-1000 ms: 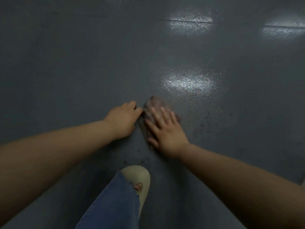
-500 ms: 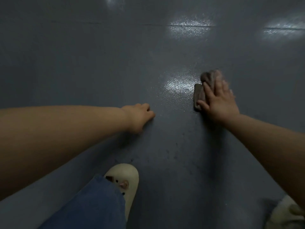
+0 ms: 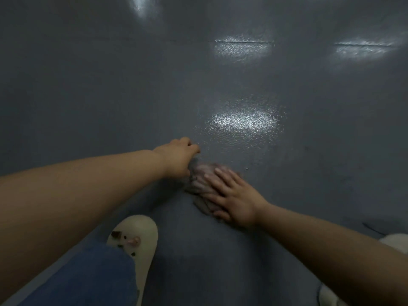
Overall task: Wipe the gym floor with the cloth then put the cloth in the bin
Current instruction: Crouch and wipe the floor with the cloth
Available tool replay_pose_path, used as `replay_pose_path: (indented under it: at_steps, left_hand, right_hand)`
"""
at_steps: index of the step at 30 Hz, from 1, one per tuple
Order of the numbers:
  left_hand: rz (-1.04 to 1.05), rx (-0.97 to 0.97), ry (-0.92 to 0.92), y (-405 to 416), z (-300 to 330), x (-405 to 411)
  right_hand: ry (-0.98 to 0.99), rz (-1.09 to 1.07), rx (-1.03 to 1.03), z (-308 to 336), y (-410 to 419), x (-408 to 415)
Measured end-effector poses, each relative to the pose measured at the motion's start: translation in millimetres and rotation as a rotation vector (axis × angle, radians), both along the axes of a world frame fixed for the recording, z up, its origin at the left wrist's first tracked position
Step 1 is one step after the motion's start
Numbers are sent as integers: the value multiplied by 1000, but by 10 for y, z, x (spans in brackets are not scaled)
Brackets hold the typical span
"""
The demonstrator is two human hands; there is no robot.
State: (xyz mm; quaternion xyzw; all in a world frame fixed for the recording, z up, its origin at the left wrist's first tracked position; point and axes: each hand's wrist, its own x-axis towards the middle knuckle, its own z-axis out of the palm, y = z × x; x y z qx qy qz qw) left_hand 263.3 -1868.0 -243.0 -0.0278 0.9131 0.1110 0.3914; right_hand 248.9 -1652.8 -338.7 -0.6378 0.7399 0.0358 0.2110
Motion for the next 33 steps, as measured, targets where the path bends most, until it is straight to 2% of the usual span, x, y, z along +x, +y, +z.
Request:
replay_pose_path:
  at_steps: [2, 5, 8, 11, 14, 16, 18, 21, 23, 26, 30, 33]
  left_hand:
    - [-7, 4, 0, 115, 14, -4]
    - [-6, 3, -19, 334, 10, -31]
    - [-41, -11, -8, 635, -6, -107]
    - [-54, -28, 89, 889, -37, -231]
    - [108, -6, 148, 1053, -94, -347]
    - [261, 17, 127, 1139, -144, -385]
    - [357, 40, 82, 1225, -186, -390]
    - [331, 34, 56, 1360, -239, -338]
    - [298, 28, 84, 1459, -253, -317]
    - [246, 3, 114, 1653, -262, -300]
    - [197, -85, 128, 1939, -309, -289]
    - [219, -133, 98, 2095, -382, -287]
  right_hand:
    - [29, -156, 68, -13, 110, -378]
    - [126, -530, -12, 7, 338, -943]
    - [91, -918, 112, 100, 593, -1205]
    - [45, -1075, 99, 134, 504, -1030]
    - [62, -1026, 35, 39, 355, -554]
    - [87, -835, -68, 8, 384, -248]
    - [58, -611, -73, -12, 516, -61]
    - [69, -343, -85, -21, 767, -130]
    - [83, -304, -104, -58, 918, -357]
    - [69, -446, -22, -58, 1105, -740]
    - [132, -765, -52, -40, 1408, -1264]
    - [133, -1040, 44, 8, 1469, -1420]
